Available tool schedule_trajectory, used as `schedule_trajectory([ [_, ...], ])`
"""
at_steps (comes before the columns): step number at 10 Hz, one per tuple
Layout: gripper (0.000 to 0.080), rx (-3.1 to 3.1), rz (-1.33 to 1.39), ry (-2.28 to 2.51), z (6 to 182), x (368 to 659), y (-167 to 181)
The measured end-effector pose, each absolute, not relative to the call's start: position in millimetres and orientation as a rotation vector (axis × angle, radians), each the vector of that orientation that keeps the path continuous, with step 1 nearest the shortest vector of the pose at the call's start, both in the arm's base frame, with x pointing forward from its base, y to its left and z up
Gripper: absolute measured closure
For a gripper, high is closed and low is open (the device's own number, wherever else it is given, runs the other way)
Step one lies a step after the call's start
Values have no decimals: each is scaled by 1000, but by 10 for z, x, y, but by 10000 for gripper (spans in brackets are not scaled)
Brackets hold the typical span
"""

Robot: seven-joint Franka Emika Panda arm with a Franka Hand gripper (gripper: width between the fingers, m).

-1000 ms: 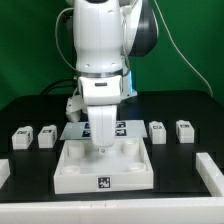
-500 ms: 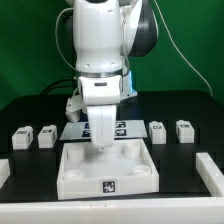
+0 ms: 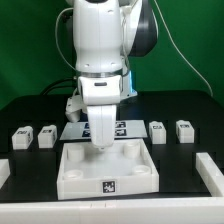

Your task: Assemble one leg

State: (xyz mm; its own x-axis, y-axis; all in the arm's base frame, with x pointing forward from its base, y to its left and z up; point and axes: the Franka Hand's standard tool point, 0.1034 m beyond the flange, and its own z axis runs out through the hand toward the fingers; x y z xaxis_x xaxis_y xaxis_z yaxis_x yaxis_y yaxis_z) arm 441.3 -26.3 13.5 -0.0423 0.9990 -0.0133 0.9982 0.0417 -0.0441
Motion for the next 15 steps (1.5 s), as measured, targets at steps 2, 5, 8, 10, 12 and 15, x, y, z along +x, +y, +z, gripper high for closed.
schedule_trajectory([
  [2, 741, -2192, 30, -2226, 139, 4573, 46],
  [5, 741, -2168, -5, -2237, 150, 4757, 365],
  [8, 741, -2204, -45, -2200, 140, 5002, 622],
  [10, 741, -2234, 5, -2145, 139, 5036, 635],
  [12, 739, -2245, 62, -2112, 141, 5036, 636],
  [15, 739, -2237, 65, -2127, 137, 5033, 631],
])
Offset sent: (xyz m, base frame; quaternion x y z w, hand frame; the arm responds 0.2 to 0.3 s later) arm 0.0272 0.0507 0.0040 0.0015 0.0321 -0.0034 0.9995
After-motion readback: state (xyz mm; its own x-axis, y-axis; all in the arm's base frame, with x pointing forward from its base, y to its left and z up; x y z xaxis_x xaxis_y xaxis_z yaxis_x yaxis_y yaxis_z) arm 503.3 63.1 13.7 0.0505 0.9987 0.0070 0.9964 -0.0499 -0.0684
